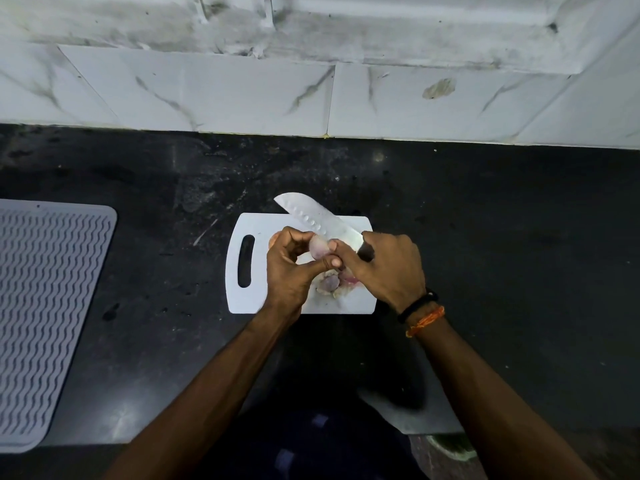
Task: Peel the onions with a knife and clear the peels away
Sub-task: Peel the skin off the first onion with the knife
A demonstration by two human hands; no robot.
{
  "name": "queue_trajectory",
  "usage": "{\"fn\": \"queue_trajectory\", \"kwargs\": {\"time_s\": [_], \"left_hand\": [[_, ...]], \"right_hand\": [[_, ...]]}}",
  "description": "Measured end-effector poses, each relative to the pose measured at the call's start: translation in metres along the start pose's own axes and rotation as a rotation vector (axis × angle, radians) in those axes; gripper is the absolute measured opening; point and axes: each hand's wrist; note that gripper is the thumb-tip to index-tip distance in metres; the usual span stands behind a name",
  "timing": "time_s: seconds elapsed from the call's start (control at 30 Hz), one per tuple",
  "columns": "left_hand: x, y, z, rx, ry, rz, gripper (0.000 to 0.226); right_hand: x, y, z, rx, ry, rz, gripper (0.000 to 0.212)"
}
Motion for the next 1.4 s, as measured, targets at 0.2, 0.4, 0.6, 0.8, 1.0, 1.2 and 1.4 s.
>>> {"fn": "queue_trajectory", "kwargs": {"time_s": [0.2,0.4,0.6,0.8,1.0,1.2,1.4], "left_hand": [[0.002,0.003,-0.003,0.013,-0.064,-0.034,0.045],[-0.004,0.0,-0.001,0.067,-0.102,-0.048,0.047],[-0.005,0.0,-0.001,0.105,-0.119,-0.105,0.047],[-0.005,0.006,-0.005,0.125,-0.123,-0.145,0.05],[-0.01,0.007,-0.009,0.08,-0.153,-0.146,0.042],[-0.013,0.006,-0.011,0.089,-0.12,-0.097,0.033],[-0.01,0.006,-0.011,0.029,-0.156,-0.113,0.033]], "right_hand": [[-0.008,-0.003,-0.013,0.01,0.496,0.008,0.054],[-0.023,-0.002,-0.017,0.052,0.27,0.154,0.033],[-0.024,0.006,-0.014,0.122,0.384,0.237,0.033],[-0.014,0.009,-0.021,0.214,0.425,0.19,0.035],[-0.01,0.006,-0.019,0.035,0.238,0.101,0.038],[-0.012,0.003,-0.02,-0.032,0.126,-0.058,0.054],[-0.004,-0.003,-0.019,-0.117,0.03,-0.162,0.046]]}}
Point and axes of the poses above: each hand's wrist, its own y-axis towards the middle knuckle, its own z-axis out of the palm, x = y × z, and after that the axes turned 11 degrees about x, right-handed
